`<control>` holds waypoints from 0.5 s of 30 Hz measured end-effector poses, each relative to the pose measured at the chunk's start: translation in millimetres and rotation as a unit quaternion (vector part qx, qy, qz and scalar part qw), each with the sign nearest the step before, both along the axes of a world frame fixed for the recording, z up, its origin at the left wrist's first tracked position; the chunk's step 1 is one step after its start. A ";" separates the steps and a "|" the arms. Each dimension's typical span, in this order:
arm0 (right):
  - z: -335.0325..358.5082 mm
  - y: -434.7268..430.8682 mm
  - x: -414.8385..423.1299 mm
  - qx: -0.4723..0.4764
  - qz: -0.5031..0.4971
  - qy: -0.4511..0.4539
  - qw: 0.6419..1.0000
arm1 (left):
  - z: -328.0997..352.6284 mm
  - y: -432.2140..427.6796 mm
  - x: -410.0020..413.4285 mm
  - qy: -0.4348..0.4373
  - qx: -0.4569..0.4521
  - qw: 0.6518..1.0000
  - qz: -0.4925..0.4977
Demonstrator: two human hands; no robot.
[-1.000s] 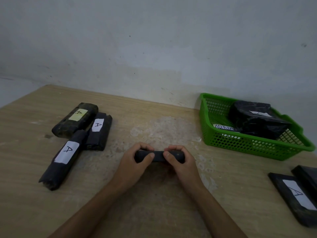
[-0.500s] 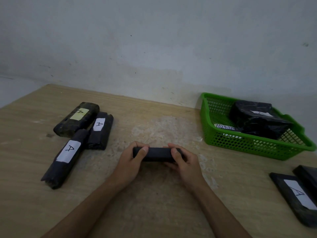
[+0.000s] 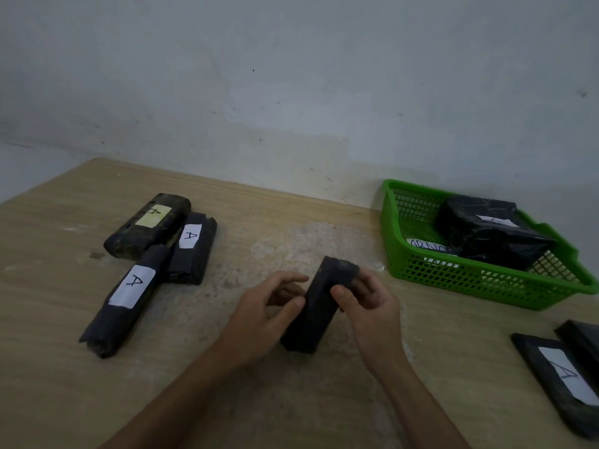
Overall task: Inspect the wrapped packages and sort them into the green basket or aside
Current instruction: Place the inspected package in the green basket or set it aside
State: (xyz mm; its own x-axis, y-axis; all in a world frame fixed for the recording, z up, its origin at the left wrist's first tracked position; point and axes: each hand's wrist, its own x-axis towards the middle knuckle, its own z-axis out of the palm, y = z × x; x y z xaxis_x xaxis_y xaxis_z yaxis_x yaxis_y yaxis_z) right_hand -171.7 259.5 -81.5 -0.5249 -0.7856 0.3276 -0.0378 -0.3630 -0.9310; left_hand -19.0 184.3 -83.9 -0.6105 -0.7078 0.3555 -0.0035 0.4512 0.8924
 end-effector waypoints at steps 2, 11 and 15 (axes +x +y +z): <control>3.0 4.5 5.3 0.002 0.002 0.055 0.998 | 0.1 3.5 -0.9 0.022 -0.044 0.999 -0.001; 11.1 10.1 20.0 0.011 0.006 0.170 0.985 | 0.4 3.8 3.0 0.037 -0.175 0.983 0.027; 9.2 11.5 18.1 0.022 -0.004 0.181 0.983 | 4.6 6.9 1.4 0.037 -0.161 0.985 0.042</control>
State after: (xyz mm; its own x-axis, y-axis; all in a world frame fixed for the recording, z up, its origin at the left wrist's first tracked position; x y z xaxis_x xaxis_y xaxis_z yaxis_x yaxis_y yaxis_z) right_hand -153.6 271.0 -72.3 -0.3866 -0.7990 0.4605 -0.3732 -0.3211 -0.8704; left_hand -17.6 191.1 -79.3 -0.5186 -0.5986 0.6105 0.0065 0.7112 0.7030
